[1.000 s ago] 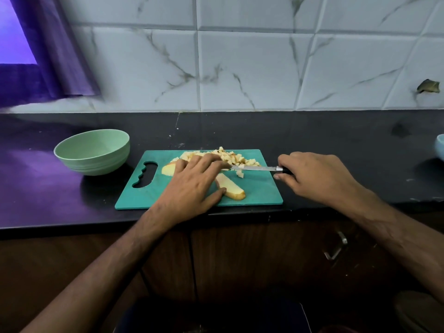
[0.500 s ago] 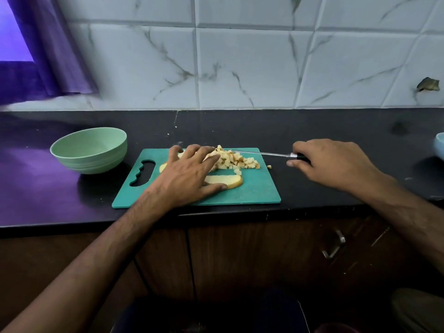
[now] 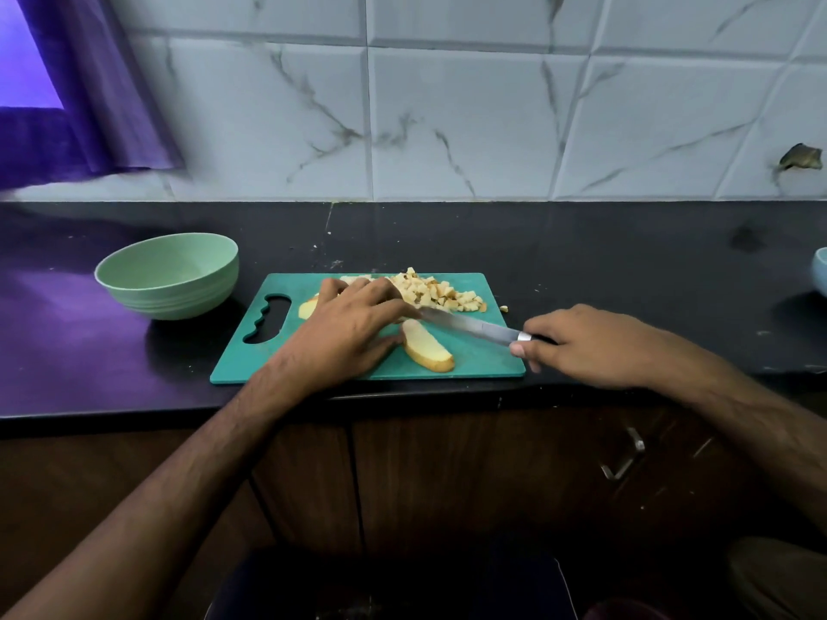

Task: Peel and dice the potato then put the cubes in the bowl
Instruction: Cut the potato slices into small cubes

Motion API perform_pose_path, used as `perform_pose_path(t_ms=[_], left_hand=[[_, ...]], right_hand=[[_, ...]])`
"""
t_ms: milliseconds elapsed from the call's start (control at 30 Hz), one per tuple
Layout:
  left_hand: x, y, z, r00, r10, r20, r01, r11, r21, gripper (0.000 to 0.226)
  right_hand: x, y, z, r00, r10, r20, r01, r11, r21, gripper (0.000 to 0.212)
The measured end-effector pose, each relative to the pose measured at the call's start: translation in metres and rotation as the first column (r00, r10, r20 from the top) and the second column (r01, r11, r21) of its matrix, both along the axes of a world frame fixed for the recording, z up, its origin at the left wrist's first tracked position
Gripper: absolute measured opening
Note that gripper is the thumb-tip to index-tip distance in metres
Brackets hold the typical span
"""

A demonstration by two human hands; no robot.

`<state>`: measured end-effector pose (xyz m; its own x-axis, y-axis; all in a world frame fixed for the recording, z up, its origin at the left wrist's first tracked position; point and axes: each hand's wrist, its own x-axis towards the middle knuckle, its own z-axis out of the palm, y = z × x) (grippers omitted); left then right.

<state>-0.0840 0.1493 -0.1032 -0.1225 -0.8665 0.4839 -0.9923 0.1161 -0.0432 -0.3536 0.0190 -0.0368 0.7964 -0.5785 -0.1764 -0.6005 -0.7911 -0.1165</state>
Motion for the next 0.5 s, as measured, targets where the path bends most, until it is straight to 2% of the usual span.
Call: perform_pose_path(t_ms=[133, 300, 367, 500], left_hand=[[-0.006, 0.008, -0.006, 0.995, -0.099, -0.011, 0.099, 0.995, 0.022, 0.027], [-0.009, 0.012, -0.007, 0.997, -0.063, -0.04, 0.065, 0.996, 0.053, 0.045], [-0.013, 0.011, -0.007, 0.998, -0.046, -0.043, 0.048, 0.998, 0.044, 0.051], [-0.02, 0.007, -0.01, 0.992, 0.001, -0.124, 0.001, 1.0, 0.015, 0.048]], right_hand=[[0.007, 0.011, -0.007, 0.999, 0.003, -0.04, -0.003, 1.0, -0.001, 0.034], [0.012, 0.015, -0.01, 0.998, -0.029, -0.048, 0.02, 0.984, -0.178, 0.028], [0.012, 0.015, -0.006, 0.999, -0.03, -0.031, 0.025, 0.987, -0.161, 0.031], [0.012, 0.022, 0.006, 1.0, -0.029, 0.006, 0.03, 0.996, -0.087, 0.03]])
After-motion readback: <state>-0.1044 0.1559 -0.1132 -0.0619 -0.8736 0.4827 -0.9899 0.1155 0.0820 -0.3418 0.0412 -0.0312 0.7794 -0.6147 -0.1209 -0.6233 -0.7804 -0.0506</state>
